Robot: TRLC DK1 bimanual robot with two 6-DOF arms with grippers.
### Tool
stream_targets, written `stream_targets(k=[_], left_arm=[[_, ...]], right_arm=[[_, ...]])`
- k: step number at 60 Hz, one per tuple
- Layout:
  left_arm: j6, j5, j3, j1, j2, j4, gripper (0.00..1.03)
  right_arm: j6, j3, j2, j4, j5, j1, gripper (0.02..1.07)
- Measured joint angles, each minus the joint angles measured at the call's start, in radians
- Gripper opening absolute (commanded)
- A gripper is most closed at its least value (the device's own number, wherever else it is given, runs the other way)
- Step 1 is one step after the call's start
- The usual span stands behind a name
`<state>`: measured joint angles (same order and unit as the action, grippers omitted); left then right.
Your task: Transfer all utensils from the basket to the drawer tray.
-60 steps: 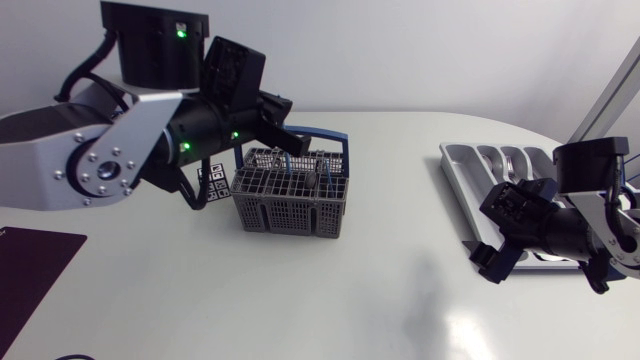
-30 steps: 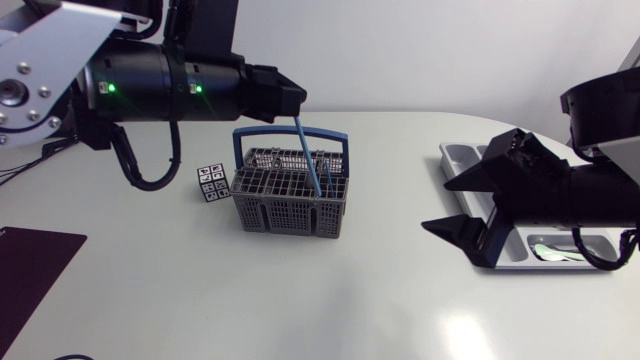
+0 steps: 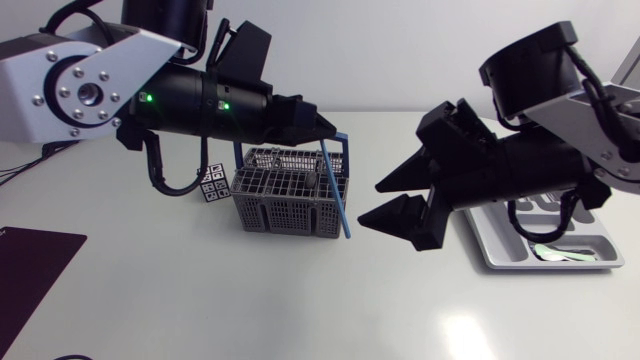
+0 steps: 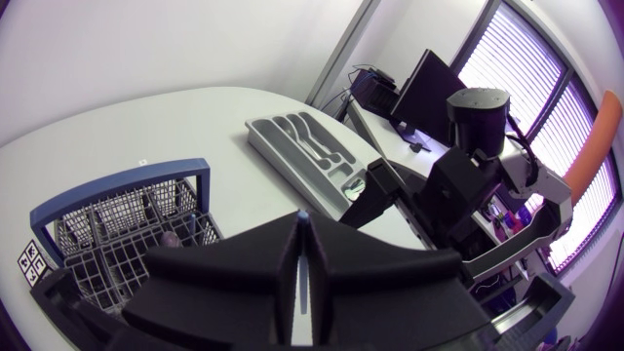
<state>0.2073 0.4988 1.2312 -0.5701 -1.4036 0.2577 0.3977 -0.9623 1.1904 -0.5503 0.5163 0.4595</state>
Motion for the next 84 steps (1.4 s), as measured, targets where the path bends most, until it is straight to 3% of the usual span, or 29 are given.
stream_targets(k=[26, 43, 55, 59, 67, 71, 84], left_arm=[[0.021, 0.025, 0.0, -0.002, -0.002, -0.001, 0.04], [0.03, 0.047, 0.0, -0.002, -0.005, -0.001, 0.04], [0.033, 0.047, 0.0, -0.002, -0.005, -0.001, 0.04], [0.033, 0.047, 0.0, -0.002, -0.005, -0.001, 0.12], [0.037, 0.061, 0.0, -0.002, -0.005, -0.001, 0.51], [0.041, 0.07, 0.002, -0.002, -0.005, -0.001, 0.65], [0.048, 0.073, 0.061, 0.005, -0.008, 0.0, 0.68]], right_arm=[[-0.039, -0.048, 0.123, 0.004, 0.049, 0.043, 0.39], [-0.039, -0.064, 0.143, 0.005, 0.06, 0.05, 0.16], [-0.039, -0.064, 0.144, 0.004, 0.064, 0.052, 0.07], [-0.05, -0.064, 0.146, 0.003, 0.064, 0.052, 0.07], [-0.054, -0.064, 0.15, -0.003, 0.065, 0.052, 0.07], [-0.053, -0.064, 0.152, -0.015, 0.068, 0.052, 0.07], [0.026, -0.033, 0.152, -0.082, 0.068, 0.008, 0.07]])
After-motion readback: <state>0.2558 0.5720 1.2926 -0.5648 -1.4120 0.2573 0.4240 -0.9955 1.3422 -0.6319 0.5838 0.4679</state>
